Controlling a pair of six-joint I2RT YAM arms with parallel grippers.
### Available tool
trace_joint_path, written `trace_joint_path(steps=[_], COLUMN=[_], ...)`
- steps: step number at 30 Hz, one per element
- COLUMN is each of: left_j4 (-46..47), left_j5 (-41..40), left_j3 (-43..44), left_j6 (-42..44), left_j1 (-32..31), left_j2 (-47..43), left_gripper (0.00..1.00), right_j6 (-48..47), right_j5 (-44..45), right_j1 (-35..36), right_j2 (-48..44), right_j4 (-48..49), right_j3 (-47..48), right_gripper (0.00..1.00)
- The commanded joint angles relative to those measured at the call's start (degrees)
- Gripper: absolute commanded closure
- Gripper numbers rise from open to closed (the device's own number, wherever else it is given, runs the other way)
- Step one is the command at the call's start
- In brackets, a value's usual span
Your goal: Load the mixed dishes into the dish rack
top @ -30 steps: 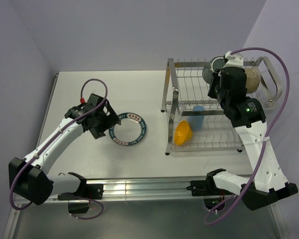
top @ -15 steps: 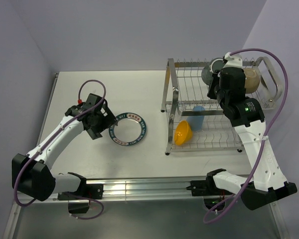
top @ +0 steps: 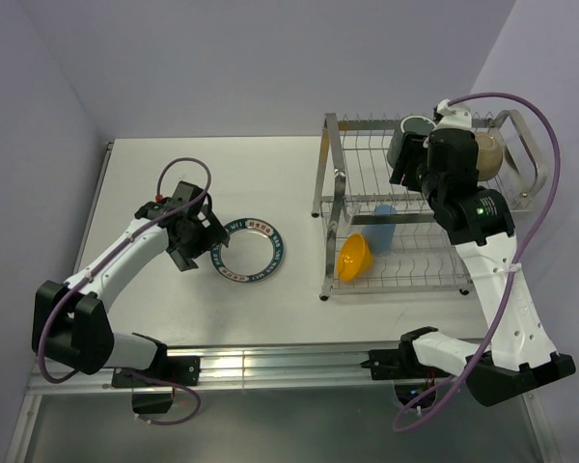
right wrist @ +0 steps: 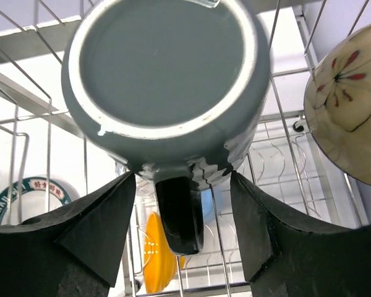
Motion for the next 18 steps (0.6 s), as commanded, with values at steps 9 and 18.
trace_joint_path(steps=[9,18], left_j4=[3.0,5.4], left_j5=[-1.2,-2.6], left_j3=[-1.2,-2.7], left_j6=[2.1,4.0], left_j1=[0.2,0.9], left_j2=[2.6,7.6], left_gripper=[0.01,0.01], right_j6=[1.0,3.9], right_j5=[0.7,-2.4], right_j1=[-0.3,-0.3], right_j2=[-0.6,-2.8], right_j4=[-0.2,-2.3], right_j3=[8.0,14.3], right_gripper=[0.3,0.29])
